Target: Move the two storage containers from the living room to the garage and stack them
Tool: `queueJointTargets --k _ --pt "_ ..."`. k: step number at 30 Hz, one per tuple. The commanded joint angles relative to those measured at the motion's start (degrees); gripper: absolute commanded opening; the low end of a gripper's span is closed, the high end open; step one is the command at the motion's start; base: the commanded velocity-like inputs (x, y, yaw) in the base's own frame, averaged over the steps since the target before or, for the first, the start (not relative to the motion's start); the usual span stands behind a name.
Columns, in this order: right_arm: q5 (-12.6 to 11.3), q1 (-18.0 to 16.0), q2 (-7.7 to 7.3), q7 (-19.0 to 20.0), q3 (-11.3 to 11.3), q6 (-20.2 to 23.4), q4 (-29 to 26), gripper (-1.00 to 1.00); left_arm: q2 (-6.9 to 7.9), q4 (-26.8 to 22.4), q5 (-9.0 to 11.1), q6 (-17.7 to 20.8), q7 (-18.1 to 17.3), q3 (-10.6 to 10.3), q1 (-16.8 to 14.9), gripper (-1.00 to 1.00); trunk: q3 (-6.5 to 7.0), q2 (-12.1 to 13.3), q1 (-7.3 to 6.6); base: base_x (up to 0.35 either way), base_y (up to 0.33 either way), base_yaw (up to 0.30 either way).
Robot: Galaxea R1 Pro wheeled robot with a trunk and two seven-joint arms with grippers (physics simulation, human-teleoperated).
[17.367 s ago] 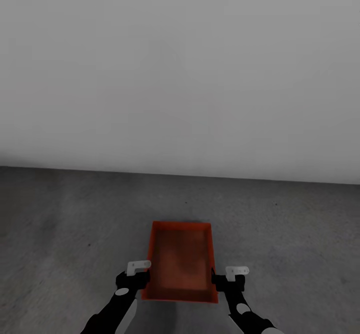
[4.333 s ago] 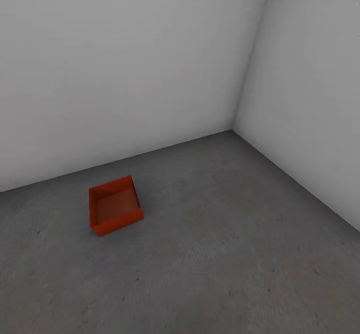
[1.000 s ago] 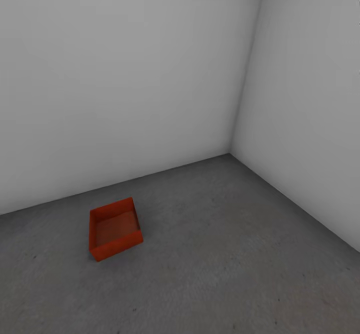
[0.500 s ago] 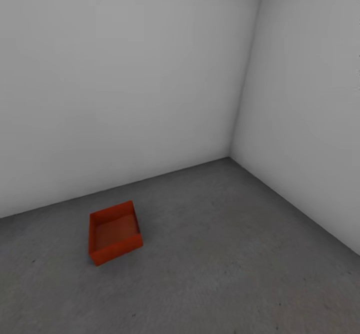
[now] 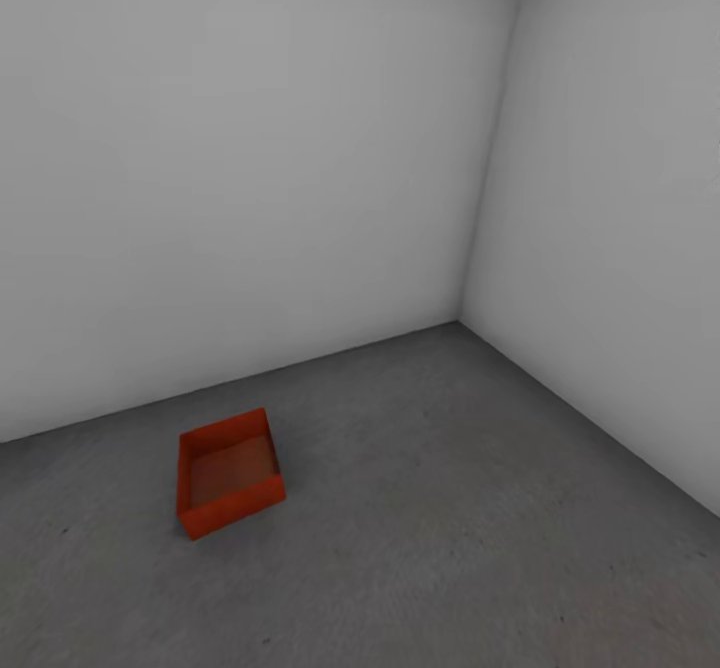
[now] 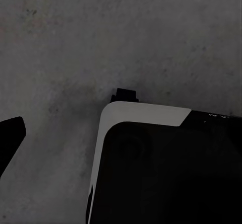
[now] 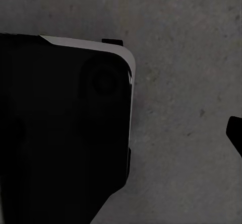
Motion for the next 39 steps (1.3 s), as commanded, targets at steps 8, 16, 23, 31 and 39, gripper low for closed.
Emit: queueJointTargets --k 8,16,23,31,39 --pt "-0.04 -0.08 0.01 -0.25 0.46 -0.28 0.19 1.00 0.00 0.05 0.52 -0.18 -0.04 -0.49 -0.04 1.00 0.66 -0.05 0.01 0.000 0.000 0.000" --pt "-0.04 -0.08 0.01 -0.25 0.46 -0.20 0.21 1.00 0.00 0.05 0.52 -0.18 -0.02 -0.49 -0.07 1.00 1.38 -0.05 0.01 0.000 0.000 0.000" --pt "-0.04 -0.08 -0.01 -0.25 0.46 0.03 0.18 1.00 0.00 0.05 0.52 -0.18 -0.03 -0.49 -0.06 1.00 2.02 -0.05 0.01 0.000 0.000 0.000" --pt "0.21 -0.08 0.01 -0.21 0.53 0.23 0.22 1.00 0.00 0.05 0.52 -0.18 -0.04 -0.49 -0.07 1.00 2.74 -0.05 0.01 0.000 0.000 0.000" --pt "0.46 -0.08 0.01 -0.17 0.55 0.33 0.24 1.00 0.00 0.05 0.52 -0.18 -0.04 -0.49 -0.04 1.00 3.46 -0.05 0.01 0.000 0.000 0.000"
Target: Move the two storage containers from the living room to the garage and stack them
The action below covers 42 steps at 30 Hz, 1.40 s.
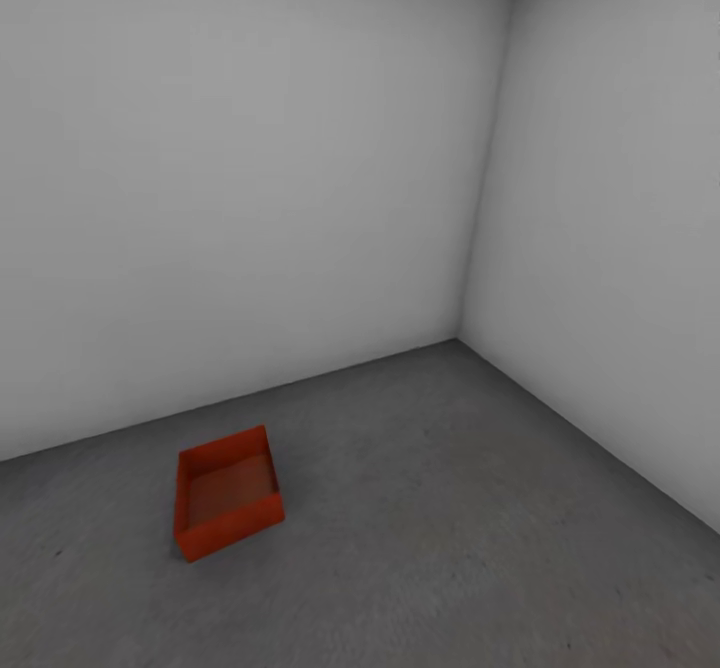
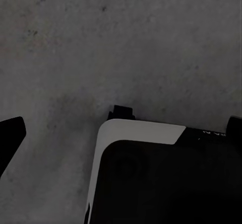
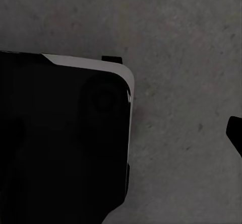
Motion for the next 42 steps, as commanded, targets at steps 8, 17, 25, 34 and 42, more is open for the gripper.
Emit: queueJointTargets --k 8,17,25,34,42 --pt "0.03 -0.08 0.01 -0.19 0.47 -0.27 0.18 1.00 0.00 0.05 0.52 -0.18 -0.03 -0.49 -0.05 1.00 0.65 -0.05 0.01 0.000 0.000 0.000" --pt "-0.20 -0.08 0.01 -0.20 0.46 -0.27 0.14 1.00 0.00 0.05 0.53 -0.18 -0.01 -0.49 -0.04 1.00 1.47 -0.05 0.01 0.000 0.000 0.000" --pt "-0.48 -0.08 0.01 -0.26 0.36 -0.27 0.14 1.00 0.00 0.05 0.52 -0.18 -0.02 -0.49 -0.04 1.00 2.17 -0.05 0.01 0.000 0.000 0.000" --pt "-0.49 -0.08 0.01 -0.26 0.36 -0.27 0.13 1.00 0.00 0.05 0.52 -0.18 -0.02 -0.49 -0.06 1.00 2.98 -0.05 0.01 0.000 0.000 0.000" --pt "-0.44 -0.08 0.01 -0.24 0.35 -0.24 0.17 1.00 0.00 0.05 0.52 -0.18 -0.03 -0.49 -0.05 1.00 3.69 -0.05 0.01 0.000 0.000 0.000"
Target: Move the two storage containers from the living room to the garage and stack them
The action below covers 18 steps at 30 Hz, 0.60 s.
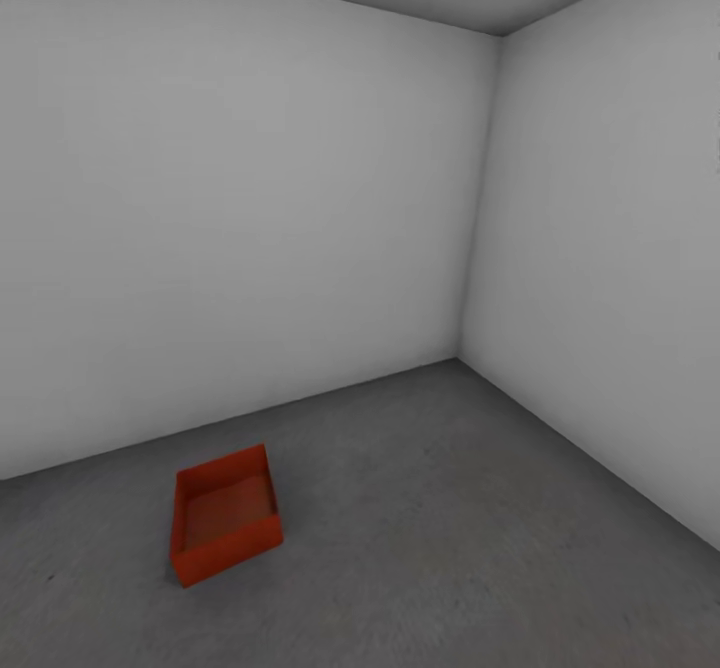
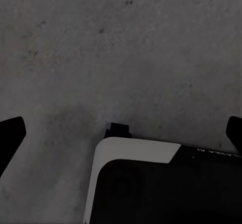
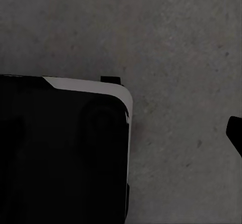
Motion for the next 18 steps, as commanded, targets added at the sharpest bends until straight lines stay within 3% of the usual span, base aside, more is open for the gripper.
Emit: queueJointTargets --k 1,18 --pt "0.01 -0.08 0.01 -0.24 0.47 -0.27 0.19 1.00 0.00 0.05 0.52 -0.18 -0.02 -0.49 -0.04 1.00 0.01 -0.06 0.01 0.000 0.000 0.000" --pt "0.20 -0.08 0.01 -0.25 0.50 -0.23 0.16 1.00 0.00 0.05 0.52 -0.18 -0.03 -0.49 -0.04 1.00 1.30 -0.06 0.01 0.000 0.000 0.000"
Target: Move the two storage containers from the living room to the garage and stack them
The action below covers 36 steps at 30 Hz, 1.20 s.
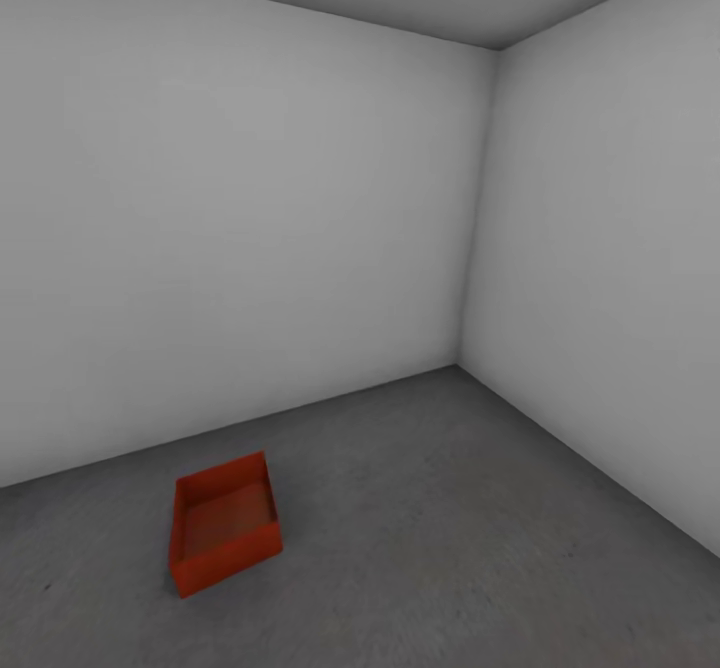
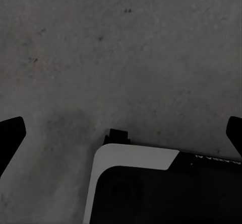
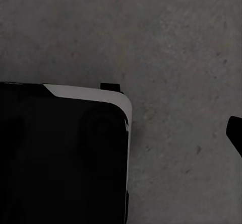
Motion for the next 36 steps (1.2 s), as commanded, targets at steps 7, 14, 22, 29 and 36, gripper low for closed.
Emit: queueJointTargets --k 7,14,22,29,36 --pt "0.21 -0.08 -0.06 -0.28 0.53 -0.35 0.16 1.00 0.00 0.05 0.52 -0.18 -0.02 -0.49 -0.05 1.00 -0.04 -0.06 0.01 0.000 0.000 -0.008" --pt "0.39 -0.08 -0.18 -0.27 0.66 -0.31 0.15 1.00 0.00 0.05 0.52 -0.18 -0.02 -0.49 -0.05 1.00 0.08 -0.06 0.01 0.000 0.000 -0.187" --pt "0.38 -0.08 -0.31 -0.19 0.71 -0.28 0.15 1.00 0.00 0.05 0.52 -0.18 -0.01 -0.49 -0.04 1.00 0.24 -0.06 0.01 0.000 0.000 -0.282" --pt "0.32 -0.08 -0.26 -0.25 0.71 -0.28 0.15 1.00 0.00 0.05 0.52 -0.18 -0.03 -0.49 -0.08 1.00 0.28 -0.06 0.01 0.000 0.000 -0.283" --pt "0.34 -0.08 -0.40 -0.27 0.71 -0.28 0.15 1.00 0.00 0.05 0.52 -0.18 -0.03 -0.49 -0.04 1.00 0.32 -0.06 0.01 0.000 0.000 -0.242"
